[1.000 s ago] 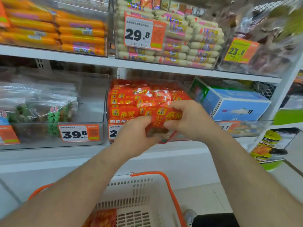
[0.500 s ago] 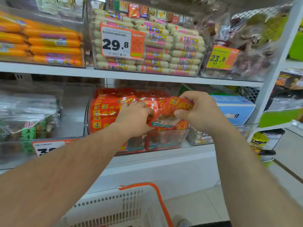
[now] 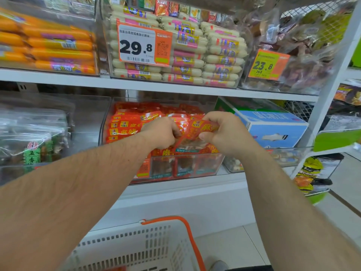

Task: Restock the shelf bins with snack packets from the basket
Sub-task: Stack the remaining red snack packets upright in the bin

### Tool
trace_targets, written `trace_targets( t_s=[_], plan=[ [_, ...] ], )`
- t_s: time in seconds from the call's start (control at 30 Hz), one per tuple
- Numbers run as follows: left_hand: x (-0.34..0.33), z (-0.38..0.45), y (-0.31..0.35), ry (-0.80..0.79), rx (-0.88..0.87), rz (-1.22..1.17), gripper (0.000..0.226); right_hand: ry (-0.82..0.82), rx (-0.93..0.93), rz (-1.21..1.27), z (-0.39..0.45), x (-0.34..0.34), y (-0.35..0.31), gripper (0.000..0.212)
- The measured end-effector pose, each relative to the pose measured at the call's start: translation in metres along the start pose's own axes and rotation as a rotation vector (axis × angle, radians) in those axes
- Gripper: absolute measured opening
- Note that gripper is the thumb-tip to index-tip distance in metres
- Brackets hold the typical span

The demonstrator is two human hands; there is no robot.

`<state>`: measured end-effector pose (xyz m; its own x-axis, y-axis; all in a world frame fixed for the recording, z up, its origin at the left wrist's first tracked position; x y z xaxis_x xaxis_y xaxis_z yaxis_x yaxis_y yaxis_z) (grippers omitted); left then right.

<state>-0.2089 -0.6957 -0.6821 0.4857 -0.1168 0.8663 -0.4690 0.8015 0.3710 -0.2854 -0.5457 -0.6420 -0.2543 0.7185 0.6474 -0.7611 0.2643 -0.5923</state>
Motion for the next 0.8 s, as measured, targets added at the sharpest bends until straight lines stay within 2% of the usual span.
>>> trace_targets(
  t_s=[0.1, 0.13, 0.2, 0.27, 0.37, 0.8],
  plan=[
    [-0.001, 0.002, -0.001, 0.007, 0.007, -0.001, 0.01, -0.054, 0.018, -0.077, -0.003, -0.014, 0.002, 0.019],
    [-0.001, 0.003, -0.002, 0.011, 0.007, -0.005, 0.009, -0.065, 0.026, -0.109, -0.004, -0.019, 0.005, 0.018],
    [-0.002, 0.002, -0.003, 0.016, 0.009, -0.01, 0.014, -0.061, 0.01, -0.179, -0.005, -0.028, 0.012, 0.025],
    [-0.002, 0.001, -0.002, 0.03, 0.009, -0.015, 0.009, -0.04, 0.016, -0.337, -0.003, -0.033, 0.019, 0.031],
    [-0.002, 0.0, -0.001, 0.032, 0.006, -0.025, 0.014, -0.031, 0.071, -0.584, -0.001, -0.038, 0.022, 0.028],
    [-0.001, -0.006, 0.002, 0.083, -0.033, 0.069, 0.019, -0.008, 0.179, -0.829, -0.001, -0.056, -0.001, 0.028]
  ],
)
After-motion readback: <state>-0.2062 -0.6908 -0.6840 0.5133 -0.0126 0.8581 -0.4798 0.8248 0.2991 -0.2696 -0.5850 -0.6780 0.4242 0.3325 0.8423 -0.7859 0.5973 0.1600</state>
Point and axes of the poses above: each hand's wrist, its own z-axis towards the middle knuckle, its own x-axis out of the back of the hand, y = z × x, the point moved 6 cm from there along z, towards the middle knuckle, and after that the axes turned 12 degrees about y, right-handed, at the moved point
